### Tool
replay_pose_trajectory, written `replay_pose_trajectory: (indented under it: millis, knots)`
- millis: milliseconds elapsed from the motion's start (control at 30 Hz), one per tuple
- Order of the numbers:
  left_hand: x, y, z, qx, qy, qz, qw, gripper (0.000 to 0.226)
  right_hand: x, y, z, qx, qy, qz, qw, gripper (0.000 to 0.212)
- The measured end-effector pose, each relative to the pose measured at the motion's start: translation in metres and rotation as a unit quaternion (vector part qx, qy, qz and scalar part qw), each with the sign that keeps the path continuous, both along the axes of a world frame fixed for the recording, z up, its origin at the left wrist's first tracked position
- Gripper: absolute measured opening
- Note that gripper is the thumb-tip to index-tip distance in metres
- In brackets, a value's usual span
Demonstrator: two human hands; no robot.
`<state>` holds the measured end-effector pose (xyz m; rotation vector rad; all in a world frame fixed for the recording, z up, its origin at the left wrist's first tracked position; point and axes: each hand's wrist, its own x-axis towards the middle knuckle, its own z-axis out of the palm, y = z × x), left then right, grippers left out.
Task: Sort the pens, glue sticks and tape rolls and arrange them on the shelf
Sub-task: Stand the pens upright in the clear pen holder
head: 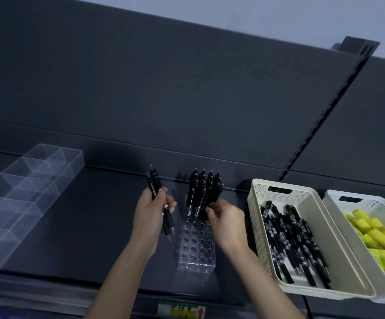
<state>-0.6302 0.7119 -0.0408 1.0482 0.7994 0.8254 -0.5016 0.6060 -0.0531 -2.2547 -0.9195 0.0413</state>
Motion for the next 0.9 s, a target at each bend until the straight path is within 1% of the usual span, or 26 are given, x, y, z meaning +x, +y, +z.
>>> replay_pose_trajectory:
  millis: [100,233,333,400,467,533,600,667,767,900]
  knots:
    - [-0.002,-0.001,-0.003,0.003,-0.002,-0.009,1.0,0.017,-0.002,0.001,-0.006,-0.045,-0.002,0.015,0.999,0.011]
    - [-0.005,-0.001,-0.005,0.032,0.017,-0.004,0.999,0.016,-0.004,0.002,-0.007,-0.042,0.003,0.015,0.999,0.012]
    - [-0.01,-0.001,-0.005,0.063,0.037,-0.02,0.997,0.017,-0.004,-0.003,-0.004,-0.058,0.017,0.014,0.998,0.014]
    - [-0.012,-0.003,-0.004,0.082,0.045,-0.029,0.995,0.018,-0.006,-0.011,-0.001,-0.026,0.032,-0.007,0.999,0.01]
    - [-0.013,-0.006,0.001,0.092,0.036,-0.036,0.994,0.019,-0.012,-0.017,0.007,0.054,0.105,-0.009,0.993,0.008]
    - [-0.01,-0.013,0.008,0.105,0.021,-0.055,0.993,0.02,-0.022,-0.017,0.018,0.109,0.188,0.035,0.975,0.012]
    - [-0.004,-0.022,0.017,0.125,0.013,-0.082,0.989,0.021,-0.027,-0.015,0.029,0.131,0.213,0.081,0.965,0.012]
    - [0.002,-0.03,0.023,0.138,0.01,-0.099,0.985,0.023,-0.029,-0.013,0.037,0.141,0.211,0.106,0.962,0.009]
    - [0.006,-0.036,0.029,0.16,0.007,-0.127,0.979,0.025,-0.027,-0.015,0.042,0.149,0.198,0.11,0.963,0.009]
    - [0.008,-0.037,0.026,0.182,0.027,-0.152,0.971,0.023,-0.024,-0.022,0.038,0.112,0.141,0.117,0.977,0.009]
